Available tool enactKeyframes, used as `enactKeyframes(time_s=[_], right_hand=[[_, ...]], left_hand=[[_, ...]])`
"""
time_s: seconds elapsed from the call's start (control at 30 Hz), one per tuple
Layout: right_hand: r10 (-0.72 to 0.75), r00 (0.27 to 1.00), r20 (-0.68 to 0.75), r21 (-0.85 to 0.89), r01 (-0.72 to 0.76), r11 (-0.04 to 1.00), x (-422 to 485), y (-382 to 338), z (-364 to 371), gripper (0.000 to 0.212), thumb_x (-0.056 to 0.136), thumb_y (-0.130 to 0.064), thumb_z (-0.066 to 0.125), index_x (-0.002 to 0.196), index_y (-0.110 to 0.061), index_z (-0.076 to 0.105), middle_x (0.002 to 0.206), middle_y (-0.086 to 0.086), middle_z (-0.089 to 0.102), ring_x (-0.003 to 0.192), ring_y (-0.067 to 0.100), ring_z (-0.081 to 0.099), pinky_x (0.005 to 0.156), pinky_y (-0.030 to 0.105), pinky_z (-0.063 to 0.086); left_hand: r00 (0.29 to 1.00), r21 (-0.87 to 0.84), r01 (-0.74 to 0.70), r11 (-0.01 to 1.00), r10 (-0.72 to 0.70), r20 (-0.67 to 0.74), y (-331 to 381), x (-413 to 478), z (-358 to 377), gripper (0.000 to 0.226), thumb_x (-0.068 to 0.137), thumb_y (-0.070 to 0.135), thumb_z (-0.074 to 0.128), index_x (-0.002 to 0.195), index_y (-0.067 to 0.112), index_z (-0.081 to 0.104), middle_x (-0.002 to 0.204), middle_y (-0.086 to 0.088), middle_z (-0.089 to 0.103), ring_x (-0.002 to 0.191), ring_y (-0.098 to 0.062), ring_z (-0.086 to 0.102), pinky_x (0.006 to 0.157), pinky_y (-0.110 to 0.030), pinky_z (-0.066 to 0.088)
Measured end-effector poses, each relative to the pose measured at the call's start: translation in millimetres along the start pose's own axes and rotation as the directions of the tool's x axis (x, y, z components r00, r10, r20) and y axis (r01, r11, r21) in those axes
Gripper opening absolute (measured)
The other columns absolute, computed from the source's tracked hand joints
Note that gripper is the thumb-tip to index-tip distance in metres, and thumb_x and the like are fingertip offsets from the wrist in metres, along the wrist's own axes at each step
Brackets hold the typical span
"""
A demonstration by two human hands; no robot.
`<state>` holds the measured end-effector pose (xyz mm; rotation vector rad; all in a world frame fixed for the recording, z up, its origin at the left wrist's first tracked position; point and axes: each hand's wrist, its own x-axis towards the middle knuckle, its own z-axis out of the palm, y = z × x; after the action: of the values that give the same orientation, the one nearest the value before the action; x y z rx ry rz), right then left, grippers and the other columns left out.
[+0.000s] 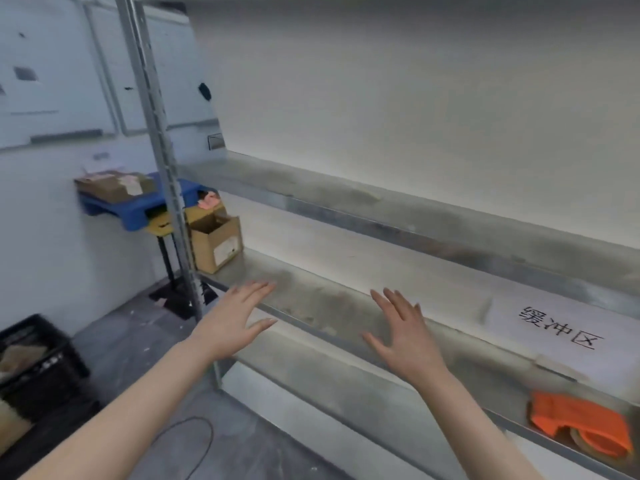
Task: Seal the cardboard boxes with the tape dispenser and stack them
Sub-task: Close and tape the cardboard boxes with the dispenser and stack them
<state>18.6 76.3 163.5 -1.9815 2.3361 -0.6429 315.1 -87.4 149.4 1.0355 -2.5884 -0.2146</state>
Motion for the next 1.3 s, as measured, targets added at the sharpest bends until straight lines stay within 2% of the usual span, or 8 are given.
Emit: enactKeyframes(time_s=[0.1,0.43,0.7,0.87,1.07,1.13,1.23,1.3], right_hand=[[-0.066,0.997,0.037,0.03,0.065,0.997,50.0,-36.3,36.2,0.073,0.09,-0.064,0.042,0.152,-0.039,0.014,0.162,-0.008,0.013,0.15,0.013,0.004,0.121,0.038,-0.004],[-0.174,0.976,0.127,0.088,0.164,0.983,234.9,-122.8,159.8,0.073,0.093,-0.056,0.047,0.153,-0.037,0.009,0.162,-0.008,0.011,0.15,0.013,0.003,0.12,0.042,0.0],[-0.11,0.963,0.247,0.121,0.082,0.989,331.9,-147.7,257.4,0.08,0.086,-0.072,0.035,0.151,-0.042,0.001,0.162,-0.009,0.011,0.149,0.014,0.006,0.12,0.044,0.006],[-0.044,0.954,0.295,0.078,0.021,0.997,378.3,-167.8,296.4,0.088,0.081,-0.076,0.044,0.15,-0.043,0.001,0.162,-0.009,0.009,0.15,0.015,0.007,0.12,0.045,0.008],[0.022,0.957,0.291,0.147,-0.067,0.987,425.9,-213.6,337.6,0.096,0.076,-0.076,0.054,0.148,-0.048,-0.003,0.162,-0.007,0.011,0.149,0.017,0.011,0.12,0.045,0.02],[0.037,0.97,0.242,0.201,-0.087,0.976,445.8,-233.0,342.2,0.097,0.075,-0.073,0.06,0.147,-0.049,-0.001,0.162,-0.007,0.011,0.148,0.018,0.013,0.118,0.043,0.027],[0.067,0.978,0.198,0.226,-0.112,0.968,469.1,-256.6,351.0,0.1,0.073,-0.07,0.067,0.146,-0.052,0.001,0.162,-0.006,0.006,0.148,0.021,0.016,0.11,0.043,0.036],[0.098,0.97,0.223,0.237,-0.151,0.96,478.6,-269.0,358.7,0.094,0.073,-0.068,0.068,0.144,-0.055,0.007,0.162,-0.007,0.004,0.147,0.021,0.018,0.106,0.043,0.04]], left_hand=[[0.998,0.021,0.068,0.997,-0.068,-0.009,-58.2,-5.0,-11.1,0.078,0.085,0.073,0.022,0.152,0.033,0.016,0.158,0.012,0.016,0.146,-0.007,0.007,0.117,-0.028,-0.002],[0.951,-0.018,0.308,0.951,-0.308,0.003,-224.4,46.2,-12.6,0.087,0.078,0.082,0.018,0.151,0.036,0.01,0.156,0.016,0.013,0.145,-0.006,0.01,0.118,-0.029,0.003],[0.859,-0.132,0.509,0.851,-0.493,0.136,-313.1,86.9,33.2,0.077,0.09,0.053,0.051,0.151,0.036,0.007,0.158,0.01,0.02,0.142,-0.012,0.028,0.118,-0.035,0.024],[0.871,0.042,0.456,0.889,-0.456,0.185,-367.7,112.8,46.1,0.079,0.09,0.059,0.043,0.15,0.037,-0.004,0.159,0.014,-0.004,0.147,-0.016,-0.009,0.119,-0.038,-0.002],[0.899,0.136,0.273,0.952,-0.303,0.316,-432.3,132.8,50.9,0.098,0.067,0.086,-0.003,0.15,0.035,-0.011,0.153,0.014,-0.017,0.144,-0.019,-0.018,0.114,-0.036,-0.013],[0.909,0.158,0.215,0.964,-0.257,0.327,-455.5,133.5,58.9,0.079,0.08,0.076,0.012,0.143,0.043,-0.022,0.157,0.011,-0.014,0.144,-0.019,-0.018,0.115,-0.031,-0.021],[0.91,0.119,0.206,0.971,-0.235,0.342,-472.8,136.0,59.3,0.074,0.092,0.062,0.032,0.137,0.047,-0.025,0.155,0.015,-0.014,0.142,-0.016,-0.019,0.105,-0.022,-0.03],[0.934,0.147,0.141,0.979,-0.181,0.31,-481.4,136.4,59.6,0.073,0.092,0.061,0.033,0.139,0.046,-0.021,0.154,0.017,-0.007,0.145,-0.013,-0.007,0.115,-0.028,-0.014]])
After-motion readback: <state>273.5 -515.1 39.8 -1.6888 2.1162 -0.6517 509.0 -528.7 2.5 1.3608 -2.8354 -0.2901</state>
